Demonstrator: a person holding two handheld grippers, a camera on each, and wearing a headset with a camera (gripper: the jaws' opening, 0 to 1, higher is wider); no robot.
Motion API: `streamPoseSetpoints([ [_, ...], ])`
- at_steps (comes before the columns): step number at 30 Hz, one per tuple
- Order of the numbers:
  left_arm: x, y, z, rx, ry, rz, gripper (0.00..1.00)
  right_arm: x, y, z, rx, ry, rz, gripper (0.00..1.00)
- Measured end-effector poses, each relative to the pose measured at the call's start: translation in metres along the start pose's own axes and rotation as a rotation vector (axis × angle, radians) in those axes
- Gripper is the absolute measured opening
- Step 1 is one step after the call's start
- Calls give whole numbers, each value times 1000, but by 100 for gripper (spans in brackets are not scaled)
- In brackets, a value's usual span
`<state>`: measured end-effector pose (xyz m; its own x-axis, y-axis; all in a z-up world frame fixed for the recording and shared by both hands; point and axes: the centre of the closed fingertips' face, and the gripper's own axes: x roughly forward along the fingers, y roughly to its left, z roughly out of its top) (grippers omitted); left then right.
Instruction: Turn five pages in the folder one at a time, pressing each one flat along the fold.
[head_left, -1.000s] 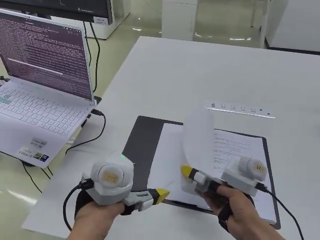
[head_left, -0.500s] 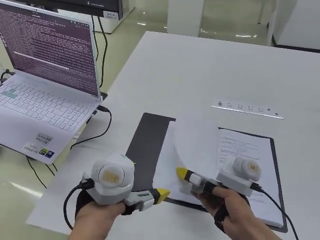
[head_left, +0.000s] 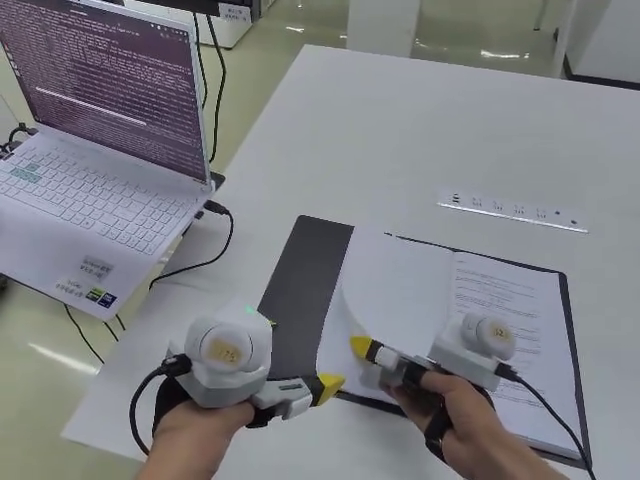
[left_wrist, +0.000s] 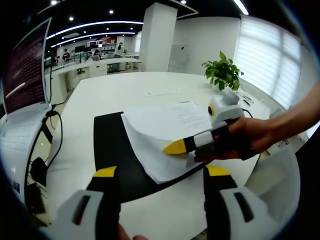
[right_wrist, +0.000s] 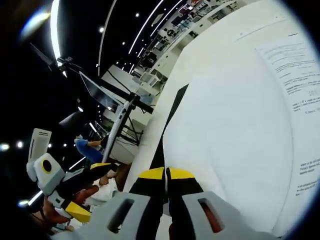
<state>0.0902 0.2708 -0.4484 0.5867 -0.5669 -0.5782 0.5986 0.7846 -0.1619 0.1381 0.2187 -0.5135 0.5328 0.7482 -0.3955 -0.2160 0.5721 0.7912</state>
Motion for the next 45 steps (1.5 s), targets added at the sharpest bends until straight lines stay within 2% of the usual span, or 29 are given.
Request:
streamPoseSetpoints([
  [11,0,3,1,-11,1,3,67,22,-18,-10,49,35,-26,0],
  [18,0,6,-2,-13,11,6,67,27,-29,-17,61,54,-52,0],
  [25,0,9,-4,-14,19,10,67,30,-33,-21,84,61,-65,0],
  [29,1,11,-6,-1,35,21,66,30,-27,-20,67,66,-48,6],
  [38,1,8,-8,-3,40,18,66,27,-7,-20,60,64,29,29],
  [45,0,4,-13,-2,49,15,64,14,0,-10,7,37,55,35],
])
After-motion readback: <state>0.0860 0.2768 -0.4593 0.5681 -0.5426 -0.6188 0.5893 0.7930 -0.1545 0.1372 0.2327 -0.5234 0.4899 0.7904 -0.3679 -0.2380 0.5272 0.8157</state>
